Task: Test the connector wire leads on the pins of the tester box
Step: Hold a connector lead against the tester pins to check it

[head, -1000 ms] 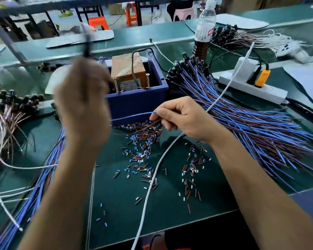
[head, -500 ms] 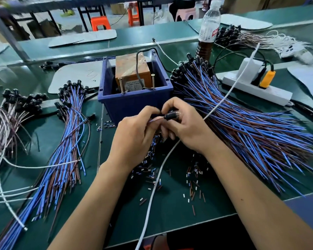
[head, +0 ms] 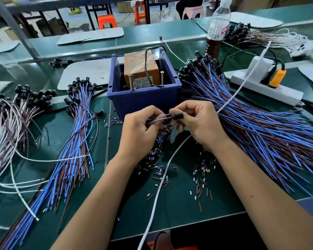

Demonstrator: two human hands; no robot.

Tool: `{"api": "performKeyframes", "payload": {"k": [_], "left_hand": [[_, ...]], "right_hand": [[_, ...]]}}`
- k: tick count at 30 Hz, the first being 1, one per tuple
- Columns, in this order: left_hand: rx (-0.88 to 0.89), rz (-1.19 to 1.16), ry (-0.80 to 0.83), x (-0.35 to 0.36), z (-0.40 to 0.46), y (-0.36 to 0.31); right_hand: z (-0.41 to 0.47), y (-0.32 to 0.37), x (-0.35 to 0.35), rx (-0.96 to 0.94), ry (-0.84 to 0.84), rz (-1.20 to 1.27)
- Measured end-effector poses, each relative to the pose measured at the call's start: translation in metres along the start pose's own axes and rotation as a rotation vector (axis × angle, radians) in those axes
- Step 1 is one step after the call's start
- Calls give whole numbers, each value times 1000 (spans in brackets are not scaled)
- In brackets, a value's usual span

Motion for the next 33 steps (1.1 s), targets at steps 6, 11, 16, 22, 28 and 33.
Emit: {"api": "performKeyframes", "payload": {"k": [6, 11, 16, 22, 28, 33], "left_hand": [[-90, -110, 52, -1, 1, 1], [-243, -415, -44, -12, 5, 6], [-295, -568, -89, -10, 4, 1], [-243, -570, -72, -2, 4, -4], [-106, -362, -166, -3, 0, -11], [119, 56, -695, -12, -3, -19]], "right_hand": [[-2, 1, 1, -33, 11, -82], [1, 6, -15, -76, -153, 0], [-4, 8, 6, -107, -59, -52], [-9, 11, 35, -98, -34, 160], [-7, 13, 37, -71, -129, 310], [-1, 21, 26, -223, -209, 280]]}}
Point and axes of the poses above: each hand's wrist, its own z-axis towards the middle knuckle, its own x-axis out of the palm, y = z × x, the point moved 1 cm from there along z, towards the middle knuckle, and after that the axes turned 6 degrees about z, right-handed, at the moved point
